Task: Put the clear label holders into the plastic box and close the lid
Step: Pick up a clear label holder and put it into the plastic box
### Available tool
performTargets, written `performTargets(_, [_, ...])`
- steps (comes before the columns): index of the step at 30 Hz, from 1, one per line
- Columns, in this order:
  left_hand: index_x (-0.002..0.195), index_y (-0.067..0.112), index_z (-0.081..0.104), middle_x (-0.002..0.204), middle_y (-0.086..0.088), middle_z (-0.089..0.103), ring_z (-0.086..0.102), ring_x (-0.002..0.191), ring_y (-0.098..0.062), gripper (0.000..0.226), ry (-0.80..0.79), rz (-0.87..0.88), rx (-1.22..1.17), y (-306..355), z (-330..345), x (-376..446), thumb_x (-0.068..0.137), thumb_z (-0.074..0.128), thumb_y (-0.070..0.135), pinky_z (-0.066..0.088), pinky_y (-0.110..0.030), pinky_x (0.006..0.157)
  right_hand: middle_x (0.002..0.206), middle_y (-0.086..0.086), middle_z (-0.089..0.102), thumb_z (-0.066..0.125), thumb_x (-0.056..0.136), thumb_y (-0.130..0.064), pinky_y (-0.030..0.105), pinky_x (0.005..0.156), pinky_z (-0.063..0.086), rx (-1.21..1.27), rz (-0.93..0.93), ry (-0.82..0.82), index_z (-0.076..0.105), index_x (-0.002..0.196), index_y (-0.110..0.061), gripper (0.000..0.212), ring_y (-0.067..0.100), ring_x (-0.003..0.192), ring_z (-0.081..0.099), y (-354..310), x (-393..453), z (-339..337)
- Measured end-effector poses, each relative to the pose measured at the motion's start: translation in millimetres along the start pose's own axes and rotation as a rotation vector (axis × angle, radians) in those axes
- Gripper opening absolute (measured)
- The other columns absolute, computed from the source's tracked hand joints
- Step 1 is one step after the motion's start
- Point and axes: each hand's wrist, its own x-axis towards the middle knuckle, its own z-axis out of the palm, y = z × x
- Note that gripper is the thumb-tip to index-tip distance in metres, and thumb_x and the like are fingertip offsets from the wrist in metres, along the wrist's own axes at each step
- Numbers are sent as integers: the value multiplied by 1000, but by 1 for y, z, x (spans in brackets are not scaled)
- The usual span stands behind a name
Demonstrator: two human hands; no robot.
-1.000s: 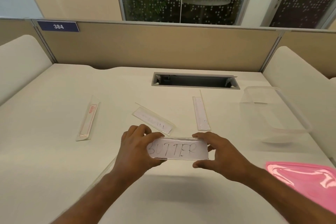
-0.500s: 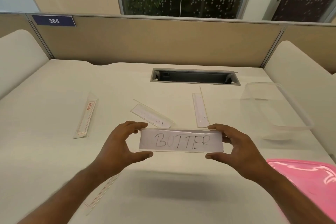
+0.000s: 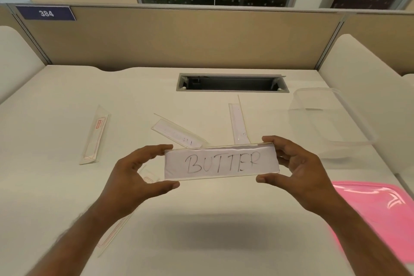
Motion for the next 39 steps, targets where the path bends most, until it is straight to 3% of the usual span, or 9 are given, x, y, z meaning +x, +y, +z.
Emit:
performTargets(9, [114, 53, 65, 116, 26, 67, 57, 116, 3, 78, -11, -2, 16, 5, 7, 3, 44, 98, 42, 40, -6, 96, 116, -8, 69, 91, 53, -32, 18, 96, 47, -4, 14, -1, 62, 121, -37, 74, 13, 111, 64, 6, -5, -11])
performTargets(22, [119, 51, 60, 116, 42, 59, 50, 111, 19, 73, 17, -22, 78, 20, 46, 26, 51, 86, 43, 34, 4, 86, 120, -11, 68, 89, 58, -26, 18, 99, 45, -32, 46, -28, 57, 132, -31, 81, 11, 115, 62, 19, 2, -52])
performTargets(26, [123, 52, 57, 116, 47, 56, 48, 111, 24, 75, 23, -43, 74, 20, 63, 35, 53, 84, 46, 38, -5, 89, 117, -10, 69, 89, 59, -26, 18, 99, 46, -42, 37, -22, 59, 129, -29, 76, 11, 113, 63, 23, 5, -68])
performTargets(31, [142, 33, 47, 127, 21, 63, 57, 117, 0, 83, 133, -39, 76, 4, 99, 42, 71, 87, 21, 43, -14, 99, 113, -13, 70, 89, 57, -32, 20, 95, 50, -111, 17, 56, 63, 121, -33, 69, 10, 108, 64, 26, 8, -88])
performTargets(35, [141, 28, 48, 135, 11, 58, 56, 121, -10, 72, 232, -166, 224, -23, 141, 32, 77, 81, 33, 44, -28, 101, 107, -16, 71, 88, 54, -35, 20, 90, 52, -156, 8, 163, 64, 116, -36, 67, 8, 101, 66, 29, 9, -108])
performTargets(39, [143, 20, 48, 146, 2, 51, 45, 136, -17, 67, 137, -122, 496, -47, 181, 20, 86, 68, 47, 36, -31, 110, 106, -13, 71, 87, 55, -38, 14, 87, 52, -244, -13, 278, 64, 116, -33, 66, 8, 97, 67, 32, 12, -130])
